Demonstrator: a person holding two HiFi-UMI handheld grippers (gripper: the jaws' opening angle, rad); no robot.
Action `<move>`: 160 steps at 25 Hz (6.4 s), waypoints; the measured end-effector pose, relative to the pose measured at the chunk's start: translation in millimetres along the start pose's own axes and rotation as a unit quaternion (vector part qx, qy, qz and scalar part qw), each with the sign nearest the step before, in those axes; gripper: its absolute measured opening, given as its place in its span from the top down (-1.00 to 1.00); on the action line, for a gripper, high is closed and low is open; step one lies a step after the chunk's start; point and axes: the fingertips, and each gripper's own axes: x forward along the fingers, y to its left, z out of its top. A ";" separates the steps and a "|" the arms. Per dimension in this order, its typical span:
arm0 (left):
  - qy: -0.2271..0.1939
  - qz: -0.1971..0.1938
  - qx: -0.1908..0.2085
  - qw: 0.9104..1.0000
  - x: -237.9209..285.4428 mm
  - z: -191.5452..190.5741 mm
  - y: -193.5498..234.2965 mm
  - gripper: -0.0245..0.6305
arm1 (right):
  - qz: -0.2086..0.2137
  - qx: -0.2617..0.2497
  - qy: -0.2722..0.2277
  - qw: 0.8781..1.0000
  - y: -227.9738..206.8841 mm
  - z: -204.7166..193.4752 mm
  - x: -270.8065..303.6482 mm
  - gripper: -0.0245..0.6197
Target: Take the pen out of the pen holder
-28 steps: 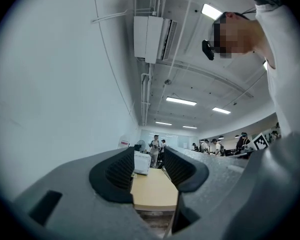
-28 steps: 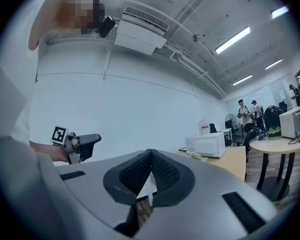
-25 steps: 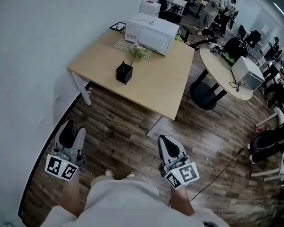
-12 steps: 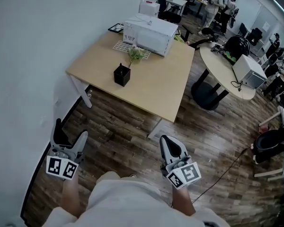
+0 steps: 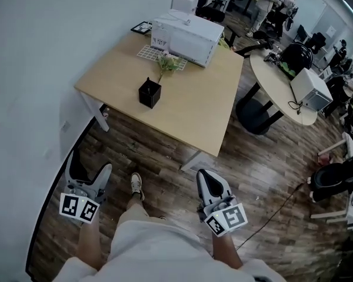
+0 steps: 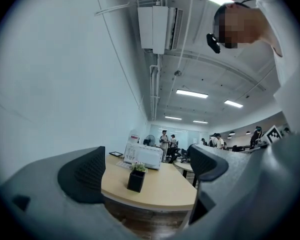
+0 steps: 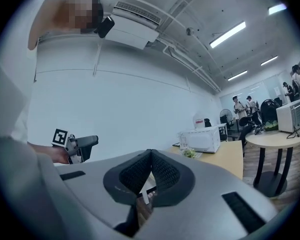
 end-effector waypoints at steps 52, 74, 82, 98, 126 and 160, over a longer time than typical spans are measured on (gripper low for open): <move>0.184 -0.149 -0.035 0.971 408.9 -174.2 105.3 -0.35 | 0.015 0.042 0.090 0.995 -182.7 -24.8 361.5 0.92; 0.240 -0.253 -0.011 0.937 451.8 -249.6 88.6 0.30 | 0.011 0.061 0.149 0.987 -147.9 -93.9 349.8 0.92; 0.260 -0.263 -0.002 0.929 456.3 -262.5 79.3 0.41 | 0.003 0.059 0.155 0.986 -143.2 -99.7 344.7 0.92; 0.248 -0.243 0.039 0.937 459.6 -263.7 79.5 0.75 | 0.003 0.058 0.169 0.984 -144.7 -111.1 326.5 0.92; 0.291 -0.139 0.011 0.947 463.5 -271.2 79.8 0.78 | 0.044 0.038 0.071 0.996 -197.9 -11.4 329.2 0.92; 0.228 -0.123 0.017 0.966 463.2 -191.7 78.0 0.79 | 0.090 0.043 0.038 0.994 -207.5 14.4 369.8 0.92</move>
